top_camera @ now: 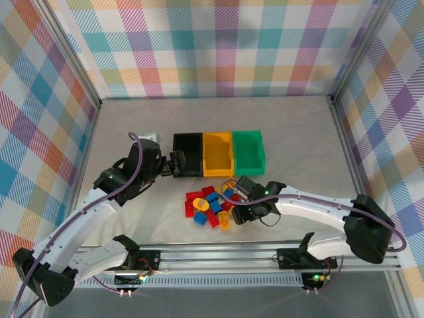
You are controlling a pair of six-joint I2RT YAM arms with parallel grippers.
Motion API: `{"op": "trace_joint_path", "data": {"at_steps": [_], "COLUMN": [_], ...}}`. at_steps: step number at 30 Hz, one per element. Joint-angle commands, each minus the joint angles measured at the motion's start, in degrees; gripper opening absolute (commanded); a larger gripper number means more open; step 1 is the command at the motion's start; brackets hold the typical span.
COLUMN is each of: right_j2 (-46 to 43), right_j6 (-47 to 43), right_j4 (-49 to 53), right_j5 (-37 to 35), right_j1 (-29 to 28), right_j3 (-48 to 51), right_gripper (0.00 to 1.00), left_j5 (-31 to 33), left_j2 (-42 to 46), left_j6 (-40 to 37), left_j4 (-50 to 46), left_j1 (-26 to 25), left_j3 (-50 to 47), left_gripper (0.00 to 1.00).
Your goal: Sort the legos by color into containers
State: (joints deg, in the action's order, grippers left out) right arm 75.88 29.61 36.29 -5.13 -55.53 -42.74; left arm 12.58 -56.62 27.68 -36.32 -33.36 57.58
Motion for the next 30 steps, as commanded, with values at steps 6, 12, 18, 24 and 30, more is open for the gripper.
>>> {"op": "trace_joint_path", "data": {"at_steps": [6, 12, 18, 24, 30], "right_j2": [3.4, 6.1, 8.2, 9.3, 10.7], "right_j6": [0.5, 0.8, 1.6, 2.5, 2.2], "right_j4": [-3.8, -4.5, -4.5, -3.9, -4.0], "right_j5": [1.2, 1.0, -0.3, -1.9, -2.7], "right_j1": [-1.2, -2.2, -3.5, -4.0, -3.9], "right_j3": [0.4, -0.8, -1.8, -2.9, -4.1], "right_gripper": [0.57, 0.53, 0.51, 0.48, 0.48], "left_j5": [1.2, 1.2, 1.4, 1.4, 1.6], "left_j2": [1.2, 1.4, 1.5, 1.4, 1.4], "left_j6": [0.4, 0.3, -0.2, -0.5, -0.9], "left_j4": [-1.5, -2.0, -2.4, -2.7, -3.0], "left_j1": [-1.1, -1.4, -1.8, -2.1, -2.5], "left_j3": [0.8, 1.1, 1.1, 1.0, 1.2], "left_gripper": [1.00, 1.00, 1.00, 1.00, 1.00]}}
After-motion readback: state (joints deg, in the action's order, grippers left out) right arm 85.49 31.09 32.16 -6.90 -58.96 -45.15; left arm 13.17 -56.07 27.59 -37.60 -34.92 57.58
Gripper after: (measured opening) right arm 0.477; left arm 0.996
